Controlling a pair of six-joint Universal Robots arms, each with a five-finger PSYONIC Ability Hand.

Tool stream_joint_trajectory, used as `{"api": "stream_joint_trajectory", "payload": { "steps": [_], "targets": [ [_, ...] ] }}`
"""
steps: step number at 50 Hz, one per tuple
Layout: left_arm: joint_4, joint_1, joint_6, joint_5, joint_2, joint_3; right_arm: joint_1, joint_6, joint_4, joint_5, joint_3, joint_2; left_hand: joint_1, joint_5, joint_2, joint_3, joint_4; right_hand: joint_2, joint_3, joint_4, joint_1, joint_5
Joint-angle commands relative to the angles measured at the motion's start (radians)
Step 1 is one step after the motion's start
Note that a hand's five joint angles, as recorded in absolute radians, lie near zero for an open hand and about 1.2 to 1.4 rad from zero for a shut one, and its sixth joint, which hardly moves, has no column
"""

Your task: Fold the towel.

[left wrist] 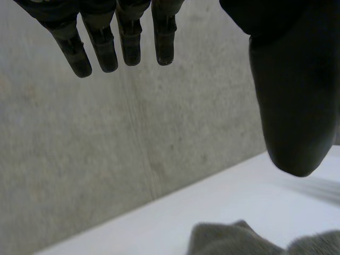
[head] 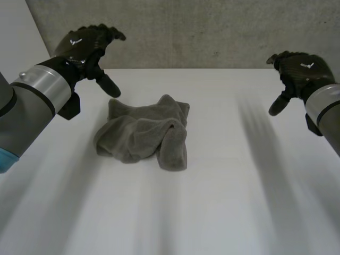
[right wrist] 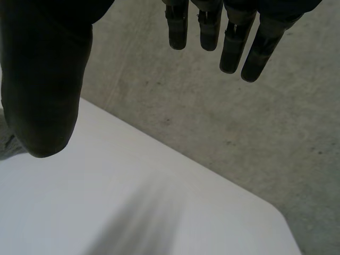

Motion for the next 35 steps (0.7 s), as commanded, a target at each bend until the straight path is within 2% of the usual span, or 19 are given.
{"api": "stream_joint_trajectory", "payload": {
  "steps": [1, 9, 35],
  "targets": [
    [-0.081, 0.024, -0.016, 0.003, -0.032, 0.044, -0.003, 0.028, 0.086, 0.001, -0.053, -0.019, -0.095, -0.035, -0.060, -0.057, -0.066, -0.066, -0.052, -0.076, -0.060, -0.061],
    [-0.084, 0.043, -0.016, -0.002, -0.033, 0.041, -0.013, 0.082, 0.096, -0.028, -0.078, -0.036, -0.092, -0.032, -0.057, -0.057, -0.066, -0.066, -0.052, -0.076, -0.060, -0.061],
    [-0.080, 0.049, -0.013, 0.003, -0.039, 0.024, -0.015, 0.074, 0.093, -0.044, -0.064, -0.046, -0.109, -0.050, -0.075, -0.057, -0.066, -0.066, -0.052, -0.076, -0.060, -0.061]
  ]
}}
